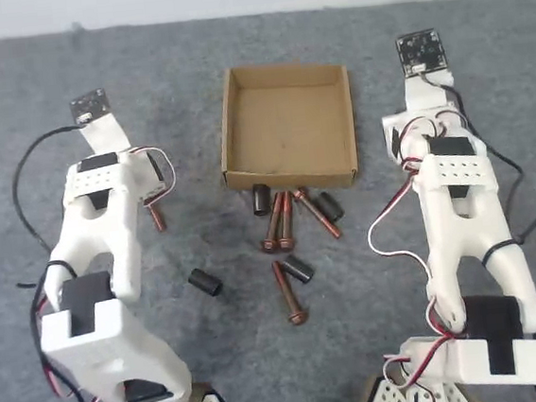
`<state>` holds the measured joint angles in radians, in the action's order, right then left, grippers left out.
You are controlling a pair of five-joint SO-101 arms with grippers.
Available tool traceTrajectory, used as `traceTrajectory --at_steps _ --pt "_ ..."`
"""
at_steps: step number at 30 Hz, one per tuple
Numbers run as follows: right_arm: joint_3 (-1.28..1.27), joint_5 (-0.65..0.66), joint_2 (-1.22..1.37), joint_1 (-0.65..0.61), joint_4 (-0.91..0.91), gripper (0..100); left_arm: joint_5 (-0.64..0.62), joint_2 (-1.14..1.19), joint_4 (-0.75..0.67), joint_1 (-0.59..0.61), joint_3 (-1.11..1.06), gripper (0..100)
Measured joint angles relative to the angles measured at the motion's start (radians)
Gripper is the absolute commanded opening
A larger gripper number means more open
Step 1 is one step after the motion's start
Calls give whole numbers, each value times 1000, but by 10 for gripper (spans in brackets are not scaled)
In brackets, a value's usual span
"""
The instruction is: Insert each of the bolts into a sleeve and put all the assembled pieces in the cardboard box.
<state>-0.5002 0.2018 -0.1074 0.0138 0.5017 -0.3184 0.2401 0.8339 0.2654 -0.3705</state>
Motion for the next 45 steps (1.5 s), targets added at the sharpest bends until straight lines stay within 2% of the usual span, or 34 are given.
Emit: traceTrajectory --at_steps 7,19,25,32,45 --pt "0 0 133 -2 -272 9 0 0 0 0 0 13" --pt "-52 -5 381 -89 -971 9 0 0 -2 0 0 13" --pt "-121 -176 440 -155 -1318 9 0 0 -2 0 0 13" --pt "-235 -218 440 -247 -1441 9 0 0 -2 0 0 13" --pt "-456 -218 384 -353 -1458 7 61 0 -2 0 0 13"
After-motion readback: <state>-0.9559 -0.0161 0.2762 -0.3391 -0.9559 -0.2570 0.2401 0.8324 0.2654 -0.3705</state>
